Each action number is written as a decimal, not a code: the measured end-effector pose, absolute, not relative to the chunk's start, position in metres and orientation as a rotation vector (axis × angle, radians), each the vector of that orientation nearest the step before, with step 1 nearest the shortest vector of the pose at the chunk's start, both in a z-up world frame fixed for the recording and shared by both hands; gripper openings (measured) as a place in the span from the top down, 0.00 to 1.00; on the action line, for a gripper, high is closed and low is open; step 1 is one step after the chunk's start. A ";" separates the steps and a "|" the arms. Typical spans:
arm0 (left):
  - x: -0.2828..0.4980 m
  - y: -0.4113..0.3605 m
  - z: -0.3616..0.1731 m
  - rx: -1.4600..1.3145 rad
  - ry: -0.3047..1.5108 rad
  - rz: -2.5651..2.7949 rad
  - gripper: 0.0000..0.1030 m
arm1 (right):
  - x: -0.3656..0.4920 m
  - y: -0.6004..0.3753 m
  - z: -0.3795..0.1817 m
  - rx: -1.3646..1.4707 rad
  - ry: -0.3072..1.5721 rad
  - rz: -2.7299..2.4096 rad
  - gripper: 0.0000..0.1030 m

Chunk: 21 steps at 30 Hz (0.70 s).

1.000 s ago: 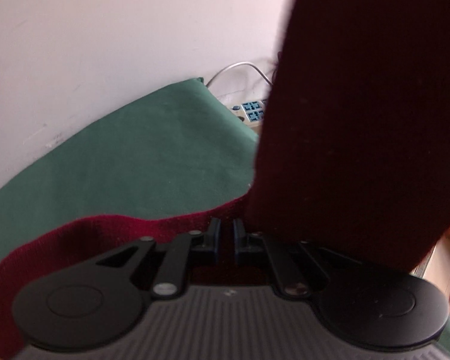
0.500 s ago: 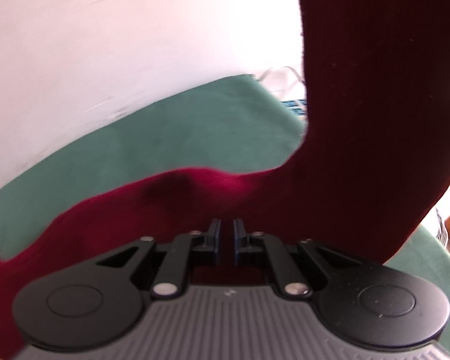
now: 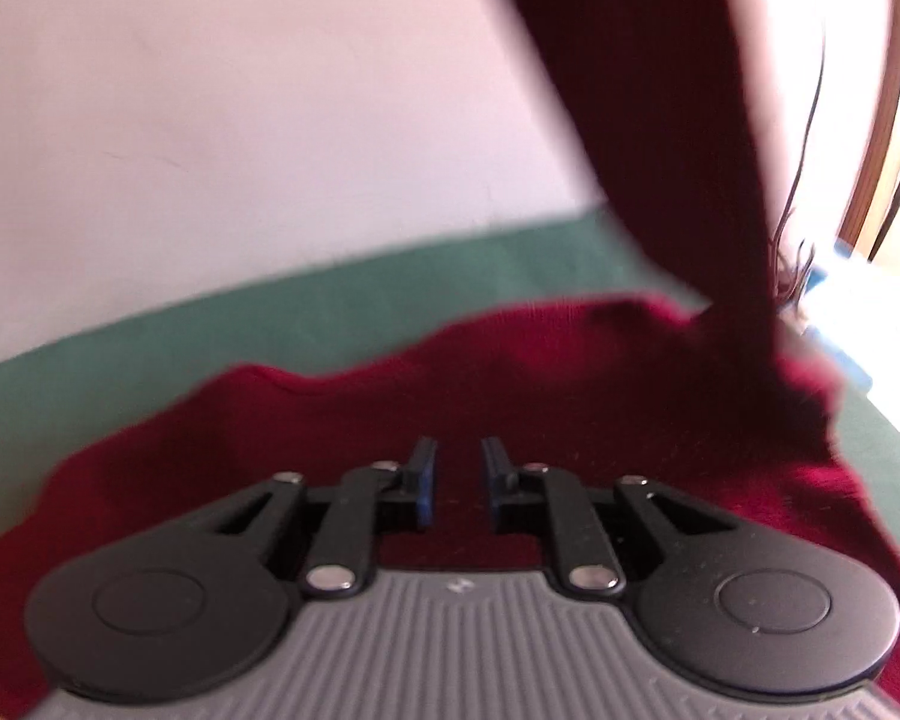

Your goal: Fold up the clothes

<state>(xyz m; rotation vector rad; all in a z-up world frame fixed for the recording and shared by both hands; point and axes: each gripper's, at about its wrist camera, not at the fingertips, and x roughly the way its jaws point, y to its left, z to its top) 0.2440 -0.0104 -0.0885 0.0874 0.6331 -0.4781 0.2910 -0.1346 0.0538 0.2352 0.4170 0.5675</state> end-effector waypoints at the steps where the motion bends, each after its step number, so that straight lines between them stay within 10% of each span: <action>1: 0.239 -0.001 -0.079 0.063 0.602 -0.483 0.43 | 0.294 -0.123 0.047 0.223 0.432 0.567 0.98; 6: 0.224 0.000 -0.050 0.079 0.478 -0.426 0.15 | 0.305 -0.079 0.033 0.146 0.496 0.537 0.98; 16: 0.203 0.005 -0.054 0.011 0.490 -0.504 0.06 | 0.299 -0.073 0.033 0.051 0.492 0.467 0.98; 21: 0.222 -0.004 -0.053 0.034 0.504 -0.428 0.20 | 0.292 -0.066 0.031 0.068 0.496 0.488 0.98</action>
